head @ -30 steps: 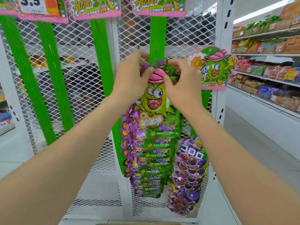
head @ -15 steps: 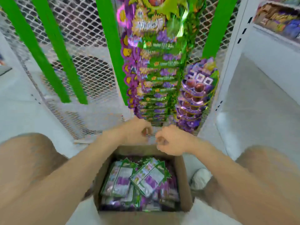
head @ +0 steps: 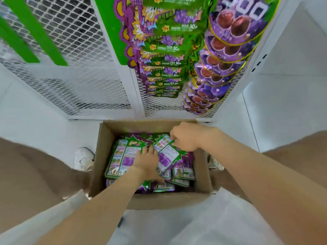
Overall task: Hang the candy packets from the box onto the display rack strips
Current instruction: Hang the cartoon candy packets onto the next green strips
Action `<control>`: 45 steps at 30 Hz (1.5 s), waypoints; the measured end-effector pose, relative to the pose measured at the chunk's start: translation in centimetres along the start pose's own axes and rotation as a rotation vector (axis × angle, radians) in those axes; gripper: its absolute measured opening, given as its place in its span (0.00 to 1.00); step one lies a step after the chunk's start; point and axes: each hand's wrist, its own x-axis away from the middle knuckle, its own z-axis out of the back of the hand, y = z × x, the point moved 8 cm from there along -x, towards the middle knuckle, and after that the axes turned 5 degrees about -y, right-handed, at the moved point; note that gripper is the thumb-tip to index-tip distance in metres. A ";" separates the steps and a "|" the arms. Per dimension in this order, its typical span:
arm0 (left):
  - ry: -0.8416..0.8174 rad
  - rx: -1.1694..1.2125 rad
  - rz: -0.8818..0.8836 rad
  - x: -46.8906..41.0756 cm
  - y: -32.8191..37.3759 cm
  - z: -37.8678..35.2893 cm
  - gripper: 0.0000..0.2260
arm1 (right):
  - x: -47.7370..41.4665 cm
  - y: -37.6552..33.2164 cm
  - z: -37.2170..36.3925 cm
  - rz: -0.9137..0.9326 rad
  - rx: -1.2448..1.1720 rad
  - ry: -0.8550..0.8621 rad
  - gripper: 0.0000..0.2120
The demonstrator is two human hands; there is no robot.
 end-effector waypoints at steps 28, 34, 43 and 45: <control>0.587 1.577 -0.230 15.2 -10.9 24.4 0.04 | 15.1 4.5 15.1 0.158 -1.077 1.029 0.09; 1.288 1.128 -0.263 28.1 -10.4 36.8 0.17 | 24.5 1.8 24.2 0.190 -0.834 1.410 0.09; 1.710 0.565 -0.398 40.9 -5.8 54.7 0.14 | 33.3 0.1 38.3 -0.140 -0.377 1.585 0.10; 1.631 0.628 -0.369 41.2 -5.7 57.5 0.19 | 35.2 -0.7 40.7 -0.177 -0.297 1.636 0.09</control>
